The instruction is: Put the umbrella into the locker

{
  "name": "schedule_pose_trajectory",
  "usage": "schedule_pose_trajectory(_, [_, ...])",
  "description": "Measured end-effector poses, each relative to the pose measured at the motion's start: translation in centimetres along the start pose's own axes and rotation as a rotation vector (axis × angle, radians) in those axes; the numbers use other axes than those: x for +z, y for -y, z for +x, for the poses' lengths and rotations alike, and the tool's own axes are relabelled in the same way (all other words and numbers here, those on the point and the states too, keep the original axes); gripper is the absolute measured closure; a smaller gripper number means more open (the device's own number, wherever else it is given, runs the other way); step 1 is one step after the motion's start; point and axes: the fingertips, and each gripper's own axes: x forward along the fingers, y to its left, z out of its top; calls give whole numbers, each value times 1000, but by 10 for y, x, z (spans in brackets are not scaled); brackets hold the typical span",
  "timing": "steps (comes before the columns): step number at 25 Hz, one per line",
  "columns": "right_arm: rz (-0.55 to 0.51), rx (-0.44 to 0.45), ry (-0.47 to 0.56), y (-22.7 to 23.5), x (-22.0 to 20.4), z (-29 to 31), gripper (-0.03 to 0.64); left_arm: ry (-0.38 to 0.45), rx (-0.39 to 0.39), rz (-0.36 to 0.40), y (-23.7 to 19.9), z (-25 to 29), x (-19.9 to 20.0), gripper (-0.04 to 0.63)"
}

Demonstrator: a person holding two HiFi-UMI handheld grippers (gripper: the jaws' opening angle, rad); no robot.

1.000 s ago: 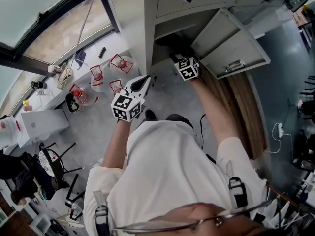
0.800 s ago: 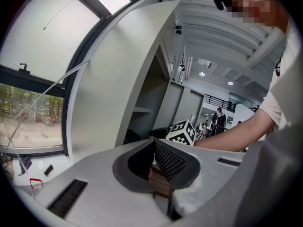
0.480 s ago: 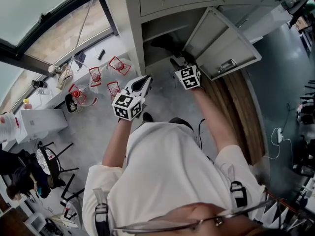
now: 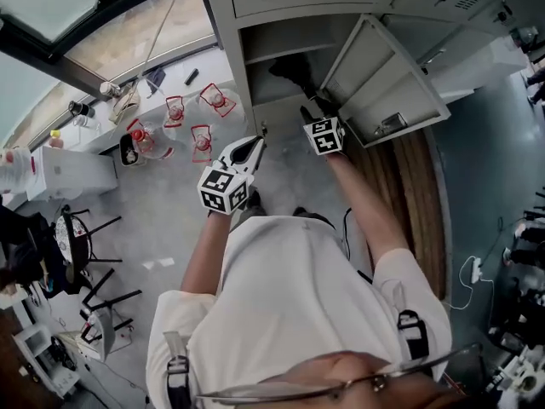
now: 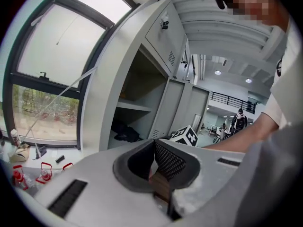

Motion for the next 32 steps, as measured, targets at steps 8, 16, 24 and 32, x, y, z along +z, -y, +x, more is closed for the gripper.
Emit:
schedule_pose_trajectory(8, [38, -6, -31, 18, -18, 30, 506, 19, 168, -42, 20, -33, -24, 589])
schedule_pose_trajectory(16, [-9, 82, 13, 9, 1, 58, 445, 35, 355, -119, 46, -69, -65, 590])
schedule_pose_trajectory(24, [-26, 157, 17, 9, 11, 83, 431, 23, 455, -156, 61, -86, -86, 589])
schedule_pose_trajectory(32, [-25, 158, 48, -3, 10, 45, 428, 25, 424, -142, 59, -96, -81, 589])
